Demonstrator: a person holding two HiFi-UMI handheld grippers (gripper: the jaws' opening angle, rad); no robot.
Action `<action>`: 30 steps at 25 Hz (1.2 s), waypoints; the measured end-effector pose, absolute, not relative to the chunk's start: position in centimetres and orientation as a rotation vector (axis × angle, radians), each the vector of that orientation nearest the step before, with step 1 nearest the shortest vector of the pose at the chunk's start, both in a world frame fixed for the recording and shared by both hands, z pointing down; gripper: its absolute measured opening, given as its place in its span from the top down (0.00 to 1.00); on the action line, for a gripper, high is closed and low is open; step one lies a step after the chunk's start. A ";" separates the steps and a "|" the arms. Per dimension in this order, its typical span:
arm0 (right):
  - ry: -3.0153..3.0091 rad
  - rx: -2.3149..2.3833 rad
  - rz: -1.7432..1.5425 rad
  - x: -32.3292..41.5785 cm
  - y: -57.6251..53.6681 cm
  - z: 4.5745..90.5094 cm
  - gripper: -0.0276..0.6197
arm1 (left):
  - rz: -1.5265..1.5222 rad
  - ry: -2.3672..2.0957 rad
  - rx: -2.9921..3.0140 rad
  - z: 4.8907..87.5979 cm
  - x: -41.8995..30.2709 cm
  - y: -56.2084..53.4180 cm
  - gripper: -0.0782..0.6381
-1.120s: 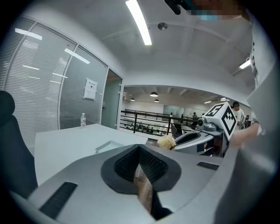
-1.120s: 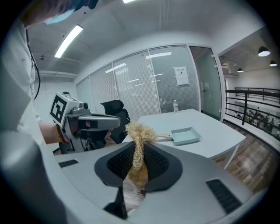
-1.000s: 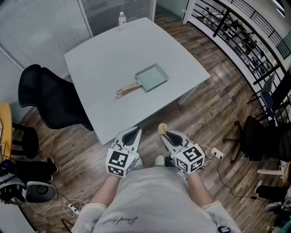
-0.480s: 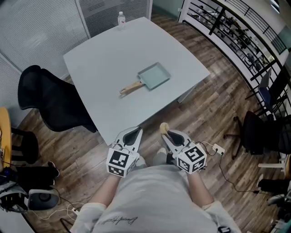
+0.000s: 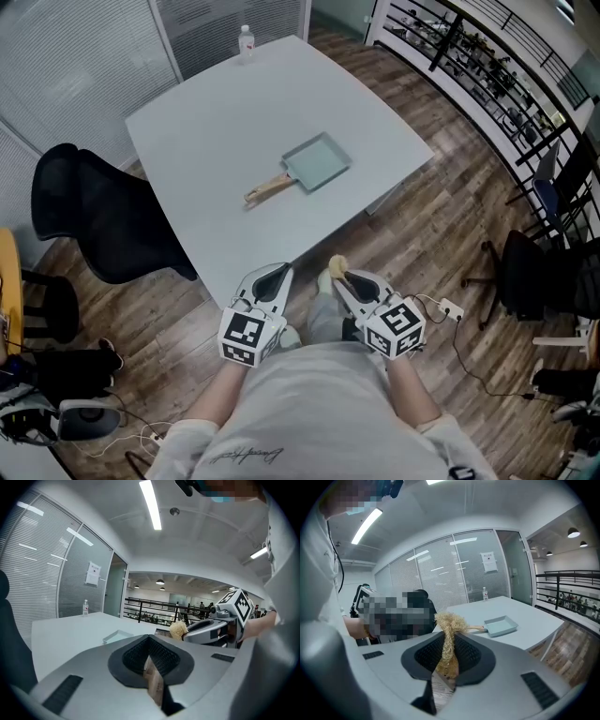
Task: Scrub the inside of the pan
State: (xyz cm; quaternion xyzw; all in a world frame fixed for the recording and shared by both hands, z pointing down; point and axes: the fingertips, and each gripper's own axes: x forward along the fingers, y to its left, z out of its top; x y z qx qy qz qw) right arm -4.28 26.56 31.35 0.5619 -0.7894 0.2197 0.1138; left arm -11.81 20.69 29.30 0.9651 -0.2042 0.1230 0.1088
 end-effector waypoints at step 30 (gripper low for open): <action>-2.452 1.447 0.626 9.5 9.7 30.8 0.84 | 0.338 -0.840 2.790 27.8 1.1 4.6 0.88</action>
